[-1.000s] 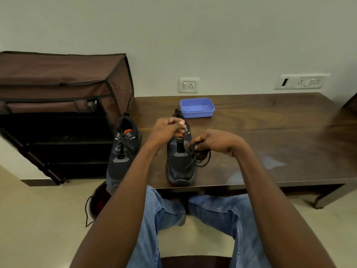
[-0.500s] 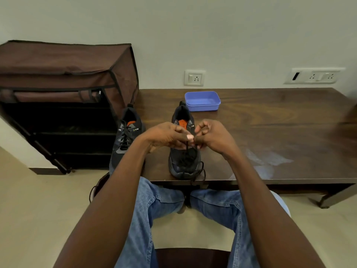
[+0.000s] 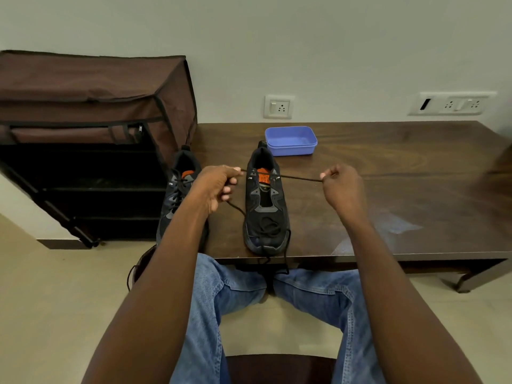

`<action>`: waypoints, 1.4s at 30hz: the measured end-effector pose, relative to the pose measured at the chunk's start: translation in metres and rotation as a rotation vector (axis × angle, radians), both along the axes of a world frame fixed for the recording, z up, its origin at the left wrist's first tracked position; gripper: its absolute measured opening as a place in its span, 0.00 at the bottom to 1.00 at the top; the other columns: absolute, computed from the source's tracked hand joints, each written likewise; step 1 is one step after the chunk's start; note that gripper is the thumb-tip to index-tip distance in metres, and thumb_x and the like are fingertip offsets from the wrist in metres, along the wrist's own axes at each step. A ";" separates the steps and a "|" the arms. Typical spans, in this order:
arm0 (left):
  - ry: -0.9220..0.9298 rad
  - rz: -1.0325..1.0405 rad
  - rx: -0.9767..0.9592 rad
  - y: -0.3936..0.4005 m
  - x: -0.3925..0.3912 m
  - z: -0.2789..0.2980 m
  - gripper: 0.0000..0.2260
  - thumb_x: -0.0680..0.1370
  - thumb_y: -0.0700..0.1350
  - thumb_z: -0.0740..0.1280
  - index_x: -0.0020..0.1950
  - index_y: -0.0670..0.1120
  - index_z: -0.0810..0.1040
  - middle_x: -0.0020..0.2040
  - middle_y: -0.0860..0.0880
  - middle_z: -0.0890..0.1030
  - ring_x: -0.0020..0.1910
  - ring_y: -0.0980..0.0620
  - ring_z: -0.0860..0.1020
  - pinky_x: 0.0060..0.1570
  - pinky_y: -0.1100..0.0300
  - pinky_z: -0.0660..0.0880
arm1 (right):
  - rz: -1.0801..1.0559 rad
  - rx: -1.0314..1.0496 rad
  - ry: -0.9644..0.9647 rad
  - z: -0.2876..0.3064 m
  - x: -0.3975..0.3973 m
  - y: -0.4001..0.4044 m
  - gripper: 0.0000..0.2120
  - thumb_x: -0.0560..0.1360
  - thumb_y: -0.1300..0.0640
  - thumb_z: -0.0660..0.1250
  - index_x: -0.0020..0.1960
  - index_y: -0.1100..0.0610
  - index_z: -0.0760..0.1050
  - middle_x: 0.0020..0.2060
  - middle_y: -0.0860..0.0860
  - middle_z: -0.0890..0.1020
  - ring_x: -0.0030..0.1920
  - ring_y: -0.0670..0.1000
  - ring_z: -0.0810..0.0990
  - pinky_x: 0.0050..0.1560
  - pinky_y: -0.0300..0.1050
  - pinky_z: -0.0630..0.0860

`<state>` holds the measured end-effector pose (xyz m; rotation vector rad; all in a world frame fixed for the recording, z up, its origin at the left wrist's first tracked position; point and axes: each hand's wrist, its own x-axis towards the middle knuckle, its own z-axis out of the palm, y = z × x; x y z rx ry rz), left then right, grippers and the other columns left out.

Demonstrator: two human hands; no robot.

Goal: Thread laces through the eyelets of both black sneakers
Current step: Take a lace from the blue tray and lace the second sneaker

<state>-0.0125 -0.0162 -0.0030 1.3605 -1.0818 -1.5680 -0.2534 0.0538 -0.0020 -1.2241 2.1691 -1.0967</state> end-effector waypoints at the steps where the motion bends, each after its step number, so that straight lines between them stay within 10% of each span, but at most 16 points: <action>1: -0.104 -0.093 0.008 0.000 0.002 -0.002 0.04 0.80 0.38 0.66 0.52 0.40 0.78 0.29 0.51 0.71 0.20 0.59 0.62 0.18 0.66 0.58 | -0.039 -0.029 0.107 -0.004 0.000 -0.002 0.08 0.79 0.63 0.62 0.46 0.56 0.78 0.40 0.47 0.80 0.38 0.48 0.76 0.38 0.43 0.69; 7: -0.264 -0.993 0.067 0.025 -0.007 0.007 0.10 0.80 0.41 0.68 0.57 0.36 0.80 0.42 0.43 0.83 0.34 0.52 0.79 0.34 0.63 0.75 | -0.039 -0.419 -0.638 0.004 0.008 -0.004 0.02 0.77 0.66 0.68 0.50 0.62 0.77 0.34 0.52 0.81 0.29 0.46 0.77 0.31 0.37 0.73; 10: -0.282 -0.767 -0.027 0.020 -0.016 0.004 0.11 0.78 0.43 0.70 0.59 0.41 0.82 0.54 0.42 0.84 0.50 0.51 0.82 0.51 0.58 0.78 | 0.047 -0.424 -0.974 0.006 0.010 -0.002 0.04 0.75 0.69 0.70 0.46 0.61 0.79 0.34 0.52 0.82 0.33 0.47 0.80 0.38 0.37 0.77; 14: -0.308 -0.081 -0.141 0.007 -0.027 -0.005 0.02 0.79 0.40 0.68 0.51 0.44 0.80 0.45 0.46 0.82 0.41 0.55 0.78 0.39 0.63 0.75 | 0.152 -0.367 -1.180 0.006 0.019 -0.002 0.04 0.75 0.68 0.69 0.48 0.61 0.79 0.36 0.51 0.82 0.36 0.47 0.80 0.42 0.37 0.78; 20: -0.300 -0.113 -0.049 0.015 -0.035 -0.009 0.04 0.81 0.38 0.66 0.51 0.39 0.79 0.38 0.45 0.82 0.29 0.54 0.76 0.28 0.64 0.73 | 0.145 -0.346 -1.416 -0.002 0.029 -0.008 0.04 0.79 0.68 0.63 0.49 0.62 0.74 0.42 0.58 0.86 0.46 0.56 0.87 0.48 0.48 0.84; 24: -0.333 -0.257 0.031 0.017 -0.041 -0.012 0.05 0.82 0.40 0.64 0.53 0.40 0.78 0.37 0.45 0.84 0.28 0.54 0.78 0.28 0.63 0.74 | 0.092 -0.233 -1.111 -0.002 0.026 -0.008 0.02 0.78 0.65 0.68 0.47 0.62 0.76 0.35 0.53 0.83 0.28 0.44 0.77 0.26 0.35 0.71; 29: -0.349 -0.345 0.118 0.017 -0.048 -0.018 0.05 0.83 0.37 0.61 0.51 0.38 0.76 0.31 0.46 0.81 0.22 0.56 0.74 0.22 0.65 0.71 | 0.243 0.102 -0.239 -0.027 0.027 -0.016 0.11 0.77 0.66 0.69 0.37 0.57 0.78 0.30 0.53 0.80 0.25 0.46 0.74 0.29 0.38 0.71; 42: -0.354 -0.305 0.106 0.008 -0.044 -0.036 0.14 0.79 0.41 0.66 0.60 0.34 0.79 0.23 0.49 0.75 0.18 0.55 0.68 0.17 0.65 0.63 | 0.325 0.248 -0.035 -0.055 0.040 -0.028 0.11 0.76 0.65 0.68 0.35 0.56 0.78 0.32 0.54 0.82 0.33 0.50 0.82 0.47 0.54 0.84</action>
